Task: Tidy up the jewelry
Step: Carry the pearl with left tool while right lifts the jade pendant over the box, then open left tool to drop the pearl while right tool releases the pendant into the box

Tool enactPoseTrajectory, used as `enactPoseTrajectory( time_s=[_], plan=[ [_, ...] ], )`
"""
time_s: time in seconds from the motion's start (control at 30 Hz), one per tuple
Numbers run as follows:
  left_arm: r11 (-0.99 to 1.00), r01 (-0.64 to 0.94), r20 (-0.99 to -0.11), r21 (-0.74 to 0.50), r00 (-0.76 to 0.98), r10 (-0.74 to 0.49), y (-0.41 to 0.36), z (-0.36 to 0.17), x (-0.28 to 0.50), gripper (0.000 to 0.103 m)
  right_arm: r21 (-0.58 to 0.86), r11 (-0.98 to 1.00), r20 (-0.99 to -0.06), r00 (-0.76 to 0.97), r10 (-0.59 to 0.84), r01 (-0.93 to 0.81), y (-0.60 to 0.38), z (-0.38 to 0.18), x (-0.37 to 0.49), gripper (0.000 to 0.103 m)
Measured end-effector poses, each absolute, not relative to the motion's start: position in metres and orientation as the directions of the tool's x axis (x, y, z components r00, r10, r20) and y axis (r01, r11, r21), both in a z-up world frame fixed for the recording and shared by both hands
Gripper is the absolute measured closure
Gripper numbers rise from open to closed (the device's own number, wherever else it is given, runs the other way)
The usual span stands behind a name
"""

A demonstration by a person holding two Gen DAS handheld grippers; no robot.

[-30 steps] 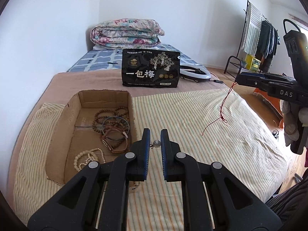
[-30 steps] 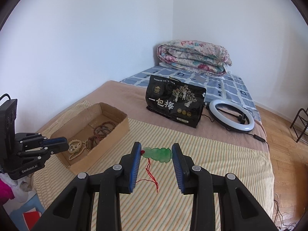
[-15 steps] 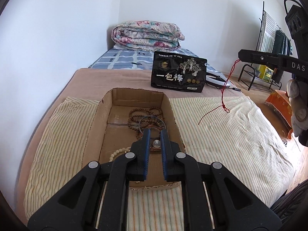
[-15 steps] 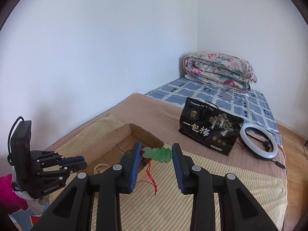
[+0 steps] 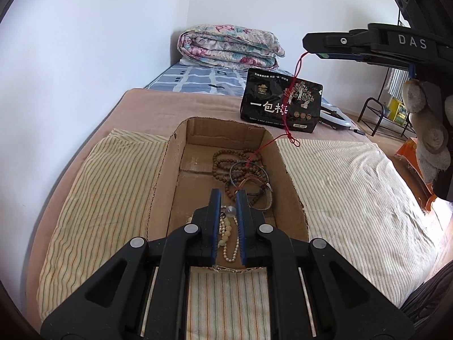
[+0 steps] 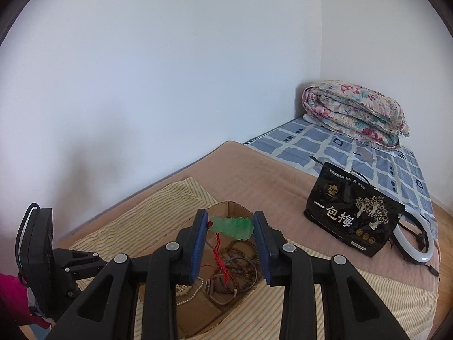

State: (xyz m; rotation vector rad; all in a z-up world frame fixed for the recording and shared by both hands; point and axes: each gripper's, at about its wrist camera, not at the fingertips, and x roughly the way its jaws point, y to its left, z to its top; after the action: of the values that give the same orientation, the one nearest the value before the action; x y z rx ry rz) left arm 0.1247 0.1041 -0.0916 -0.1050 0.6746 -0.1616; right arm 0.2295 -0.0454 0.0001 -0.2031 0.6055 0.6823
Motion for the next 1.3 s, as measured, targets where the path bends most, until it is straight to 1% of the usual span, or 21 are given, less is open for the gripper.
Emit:
enactPoseTrajectory(
  time_s=[0.23,0.6,0.9,1.13,1.23,1.3],
  plan=[
    [0.984,0.098,-0.617,-0.15,0.768,-0.171,0.112,-0.096,0.128,0.094,0.037,0.749,-0.608,0.579,0.542,-0.662,-0.014,-0.015,0.25,0.07],
    [0.985,0.1,-0.628,-0.144,0.76,-0.169,0.115,-0.103,0.131,0.094,0.12,0.745,-0.649,0.516,0.559,-0.657,0.007,-0.052,0.284,0.07],
    [0.985,0.111,-0.637,-0.135,0.752,-0.172,0.111,-0.107,0.135,0.094,0.138,0.741,-0.681,0.48,0.553,-0.657,0.015,-0.075,0.29,0.07],
    [0.985,0.123,-0.634,-0.124,0.753,-0.173,0.107,-0.105,0.135,0.094,0.147,0.746,-0.688,0.475,0.548,-0.649,0.014,-0.08,0.292,0.069],
    [0.986,0.125,-0.633,-0.114,0.756,-0.169,0.104,-0.103,0.134,0.094,0.154,0.751,-0.687,0.476,0.548,-0.642,0.012,-0.08,0.294,0.063],
    [0.986,0.123,-0.635,-0.11,0.755,-0.165,0.103,-0.103,0.135,0.094,0.151,0.755,-0.687,0.481,0.544,-0.638,0.011,-0.079,0.293,0.051]
  ],
)
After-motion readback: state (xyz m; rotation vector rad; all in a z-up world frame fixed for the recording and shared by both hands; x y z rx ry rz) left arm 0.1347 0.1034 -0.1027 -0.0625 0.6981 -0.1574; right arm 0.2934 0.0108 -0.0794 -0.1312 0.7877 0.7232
